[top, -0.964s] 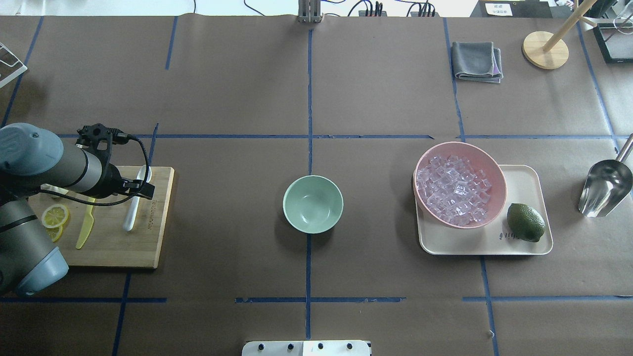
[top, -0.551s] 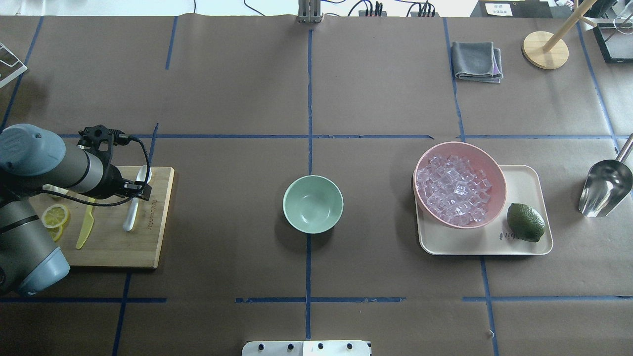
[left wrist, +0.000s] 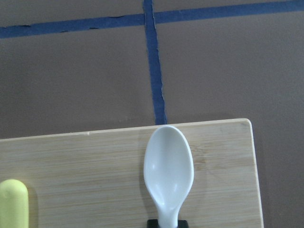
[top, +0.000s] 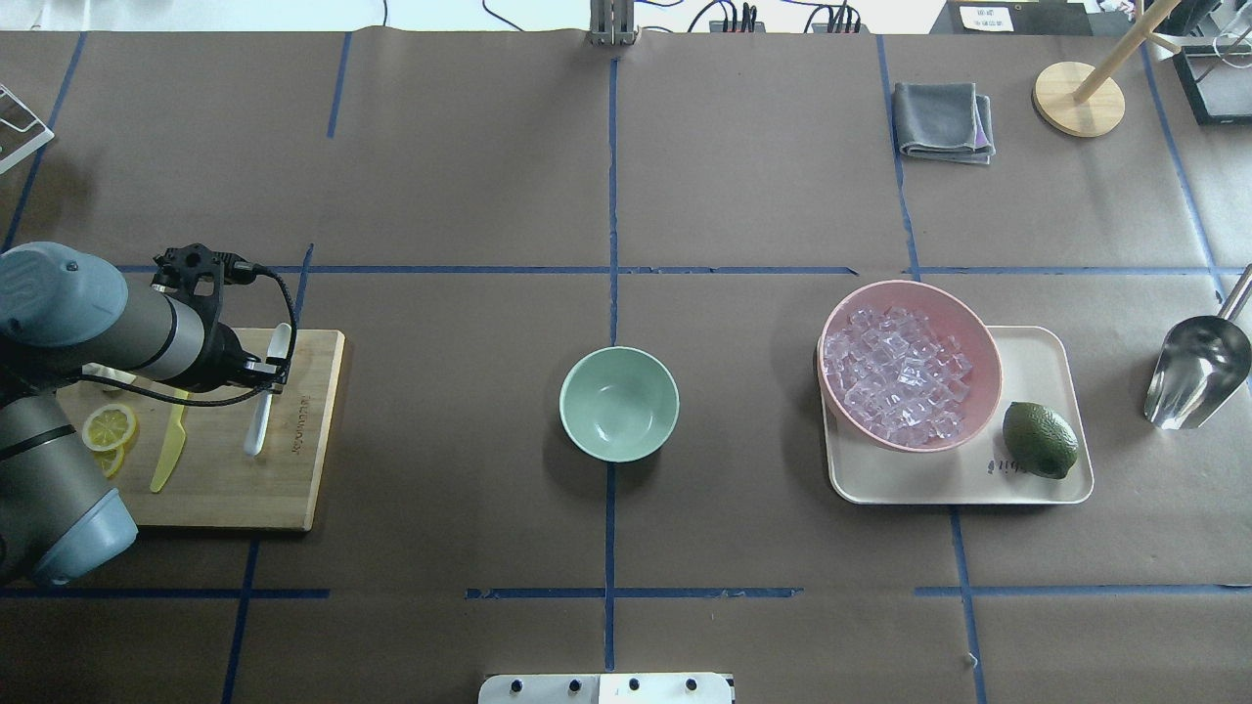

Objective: Put spoon and ice into bowl

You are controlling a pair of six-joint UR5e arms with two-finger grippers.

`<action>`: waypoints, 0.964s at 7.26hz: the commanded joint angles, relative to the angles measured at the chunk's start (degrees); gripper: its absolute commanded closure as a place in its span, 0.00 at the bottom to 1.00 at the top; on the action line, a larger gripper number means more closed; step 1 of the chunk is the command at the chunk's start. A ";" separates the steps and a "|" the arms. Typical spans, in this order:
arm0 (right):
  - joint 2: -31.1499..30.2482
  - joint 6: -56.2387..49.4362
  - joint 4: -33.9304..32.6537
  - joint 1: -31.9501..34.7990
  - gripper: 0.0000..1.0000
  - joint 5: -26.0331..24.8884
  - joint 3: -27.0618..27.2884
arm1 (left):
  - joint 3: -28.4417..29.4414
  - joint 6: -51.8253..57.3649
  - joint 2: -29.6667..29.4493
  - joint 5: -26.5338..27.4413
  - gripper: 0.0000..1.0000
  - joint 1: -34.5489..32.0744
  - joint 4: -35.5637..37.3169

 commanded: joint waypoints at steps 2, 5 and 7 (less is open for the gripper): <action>0.00 0.09 0.00 0.07 0.00 0.07 0.21 | -3.94 -11.11 -11.30 0.46 1.00 0.61 12.38; 0.00 0.09 0.00 -0.01 0.00 0.07 0.30 | -1.31 -10.62 -25.39 3.01 1.00 7.62 17.52; 0.09 0.09 0.00 -0.01 0.00 0.07 0.48 | 4.03 -7.05 -32.43 9.83 1.00 14.73 17.34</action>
